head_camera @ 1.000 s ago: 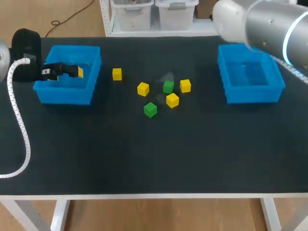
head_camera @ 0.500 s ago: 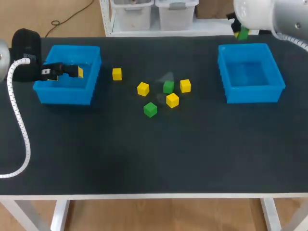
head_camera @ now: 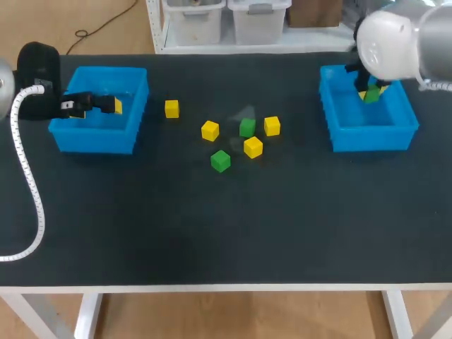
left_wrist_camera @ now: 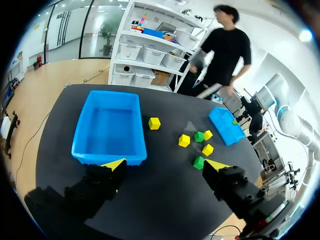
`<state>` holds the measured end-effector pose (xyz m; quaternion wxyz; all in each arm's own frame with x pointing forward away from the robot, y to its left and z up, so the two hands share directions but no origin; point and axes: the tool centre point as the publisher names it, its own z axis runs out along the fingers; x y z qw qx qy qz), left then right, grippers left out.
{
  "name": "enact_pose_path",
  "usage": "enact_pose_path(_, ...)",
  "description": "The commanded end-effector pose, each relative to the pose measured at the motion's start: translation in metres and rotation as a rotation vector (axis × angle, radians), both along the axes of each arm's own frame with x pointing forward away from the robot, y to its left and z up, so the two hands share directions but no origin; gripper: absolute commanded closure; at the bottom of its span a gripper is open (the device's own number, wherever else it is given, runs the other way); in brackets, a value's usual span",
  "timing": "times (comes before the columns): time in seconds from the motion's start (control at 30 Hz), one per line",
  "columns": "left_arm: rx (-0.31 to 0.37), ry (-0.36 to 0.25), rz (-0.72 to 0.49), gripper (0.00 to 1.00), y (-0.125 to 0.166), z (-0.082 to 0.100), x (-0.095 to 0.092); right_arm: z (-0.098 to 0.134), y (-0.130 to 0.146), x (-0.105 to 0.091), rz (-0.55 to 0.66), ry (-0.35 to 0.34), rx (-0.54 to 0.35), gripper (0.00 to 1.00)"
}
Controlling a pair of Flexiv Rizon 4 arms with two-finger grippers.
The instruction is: Put the green cubes in the right bin and the yellow cubes in the left bin.
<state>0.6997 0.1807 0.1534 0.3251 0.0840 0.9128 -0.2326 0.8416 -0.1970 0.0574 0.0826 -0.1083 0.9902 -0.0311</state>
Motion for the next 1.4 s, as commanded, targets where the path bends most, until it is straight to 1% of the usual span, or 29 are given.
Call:
enact_pose_path(0.03,-0.013,-0.009,-0.009,0.0,0.003,-0.003,0.0,0.006,-0.002,-0.012,0.033,-0.352,0.071,0.85)
enact_pose_path(0.07,-0.013,-0.009,-0.009,0.0,0.003,-0.003,0.0,0.008,-0.002,-0.01,0.04,-0.361,0.067,0.68)
enact_pose_path(0.1,-0.013,-0.009,-0.009,0.0,0.003,-0.003,0.0,0.011,-0.002,-0.008,0.037,-0.37,0.065,0.22)
enact_pose_path(0.13,-0.013,-0.009,-0.009,0.0,0.003,-0.003,0.0,0.015,-0.002,-0.005,0.037,-0.378,0.066,0.0)
enact_pose_path(0.27,-0.013,-0.009,-0.009,0.0,0.003,-0.003,0.0,0.036,0.006,0.004,0.067,-0.413,0.071,0.0)
enact_pose_path(0.4,-0.013,-0.009,-0.009,0.0,0.003,-0.003,0.0,0.055,0.027,0.009,0.123,-0.447,0.086,0.0)
enact_pose_path(0.6,-0.013,-0.009,-0.009,0.0,0.003,-0.003,0.0,0.071,0.089,0.017,0.282,-0.476,0.133,0.0)
enact_pose_path(0.73,-0.013,-0.009,-0.009,0.0,0.003,-0.003,0.0,0.076,0.131,0.014,0.398,-0.483,0.189,0.0)
enact_pose_path(0.8,-0.013,-0.009,-0.009,0.0,0.003,-0.003,0.0,0.075,0.147,0.009,0.464,-0.477,0.223,0.0)
enact_pose_path(0.93,-0.013,-0.009,-0.009,0.0,0.003,-0.003,0.0,0.068,0.174,-0.001,0.608,-0.458,0.245,0.0)
enact_pose_path(1.1,-0.013,-0.009,-0.009,0.0,0.003,-0.003,0.0,0.056,0.201,-0.012,0.717,-0.417,0.261,0.0)
enact_pose_path(1.23,-0.013,-0.009,-0.009,0.0,0.003,-0.003,0.0,0.039,0.218,-0.017,0.779,-0.379,0.259,0.0)
enact_pose_path(1.3,-0.013,-0.009,-0.009,0.0,0.003,-0.003,0.0,0.029,0.227,-0.017,0.802,-0.365,0.252,0.0)
enact_pose_path(1.4,-0.013,-0.009,-0.009,0.0,0.003,-0.003,0.0,0.015,0.243,-0.013,0.804,-0.355,0.248,0.0)
